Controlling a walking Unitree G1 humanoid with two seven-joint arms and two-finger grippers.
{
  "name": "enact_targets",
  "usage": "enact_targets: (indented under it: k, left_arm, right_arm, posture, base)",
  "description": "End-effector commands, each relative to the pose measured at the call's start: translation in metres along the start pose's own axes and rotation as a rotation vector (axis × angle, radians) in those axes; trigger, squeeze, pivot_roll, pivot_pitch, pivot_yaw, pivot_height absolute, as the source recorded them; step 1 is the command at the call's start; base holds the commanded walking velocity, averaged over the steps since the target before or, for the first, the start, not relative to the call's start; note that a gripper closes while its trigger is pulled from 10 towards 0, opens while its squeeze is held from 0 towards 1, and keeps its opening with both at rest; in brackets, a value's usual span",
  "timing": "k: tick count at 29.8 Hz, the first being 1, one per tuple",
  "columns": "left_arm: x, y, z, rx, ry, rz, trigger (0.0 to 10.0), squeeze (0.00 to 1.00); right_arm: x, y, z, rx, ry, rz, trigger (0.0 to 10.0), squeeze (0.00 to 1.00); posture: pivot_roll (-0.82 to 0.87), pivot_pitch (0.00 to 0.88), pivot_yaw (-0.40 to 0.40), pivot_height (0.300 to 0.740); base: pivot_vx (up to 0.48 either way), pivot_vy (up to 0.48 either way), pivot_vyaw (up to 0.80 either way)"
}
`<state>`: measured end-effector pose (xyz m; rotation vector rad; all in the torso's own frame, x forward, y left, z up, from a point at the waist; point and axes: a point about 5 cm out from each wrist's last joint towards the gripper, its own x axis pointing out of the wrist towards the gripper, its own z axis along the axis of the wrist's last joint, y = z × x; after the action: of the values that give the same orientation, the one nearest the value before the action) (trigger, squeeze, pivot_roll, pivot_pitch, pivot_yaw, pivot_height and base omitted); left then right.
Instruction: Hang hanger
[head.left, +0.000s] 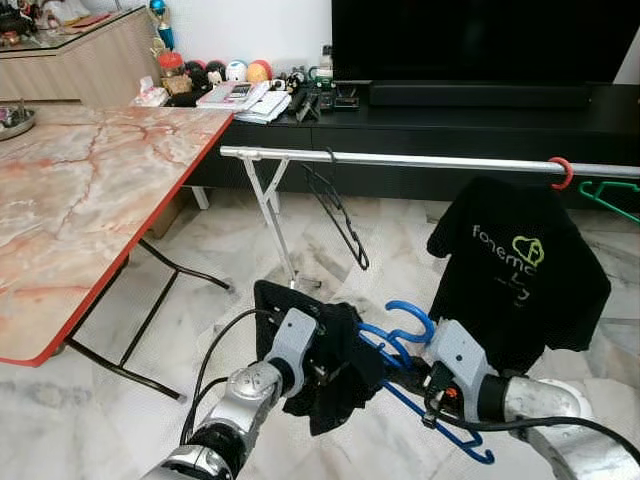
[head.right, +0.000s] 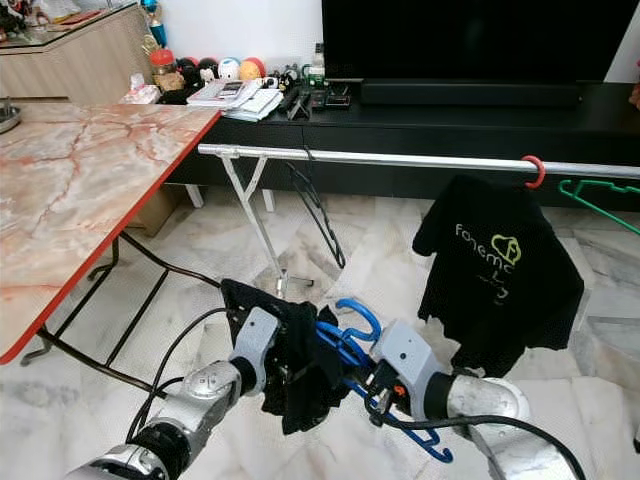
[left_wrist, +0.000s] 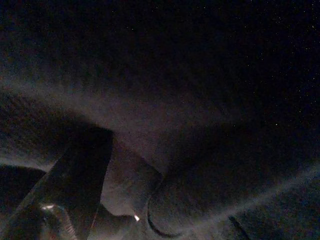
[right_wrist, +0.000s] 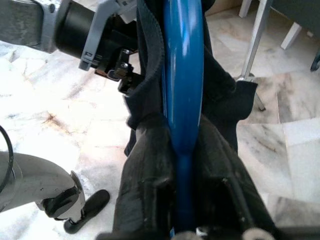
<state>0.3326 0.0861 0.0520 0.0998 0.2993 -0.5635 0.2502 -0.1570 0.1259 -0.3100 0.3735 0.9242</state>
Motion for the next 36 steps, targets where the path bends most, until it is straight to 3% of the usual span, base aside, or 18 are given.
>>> enact_targets:
  k: [1, 2, 3, 4, 5, 36]
  left_arm:
    - [0.0, 0.003, 0.0, -0.002, -0.004, 0.027, 10.0, 0.0]
    - [0.0, 0.004, 0.001, -0.005, -0.007, 0.036, 7.4, 0.0]
    - [0.0, 0.005, 0.001, -0.009, -0.012, 0.05, 0.7, 0.0]
    - [0.0, 0.006, 0.002, -0.013, -0.015, 0.059, 0.7, 0.0]
    - [-0.001, 0.007, 0.003, -0.018, -0.021, 0.066, 0.0, 0.0]
    - [-0.005, 0.013, 0.0, -0.013, -0.039, 0.104, 0.0, 0.0]
  right_arm:
    - [0.0, 0.009, 0.01, -0.02, -0.051, 0.055, 0.0, 0.0]
    - [0.0, 0.009, 0.01, -0.018, -0.05, 0.056, 0.0, 0.0]
    - [0.0, 0.01, 0.01, -0.016, -0.048, 0.056, 0.0, 0.0]
    - [0.0, 0.01, 0.009, -0.014, -0.046, 0.056, 0.0, 0.0]
    - [-0.001, 0.009, 0.009, -0.011, -0.044, 0.055, 0.0, 0.0]
    - [-0.006, -0.008, -0.007, -0.011, 0.037, -0.058, 0.0, 0.0]
  posture:
    - [-0.06, 0.101, 0.044, 0.74]
    - [-0.06, 0.102, 0.044, 0.74]
    - [-0.06, 0.102, 0.045, 0.74]
    - [-0.06, 0.102, 0.045, 0.74]
    - [-0.06, 0.104, 0.045, 0.74]
    - [-0.05, 0.124, 0.045, 0.74]
  base:
    - [0.0, 0.0, 0.0]
    - [0.0, 0.0, 0.0]
    - [0.0, 0.0, 0.0]
    - [0.0, 0.0, 0.0]
    - [0.0, 0.0, 0.0]
    - [0.0, 0.0, 0.0]
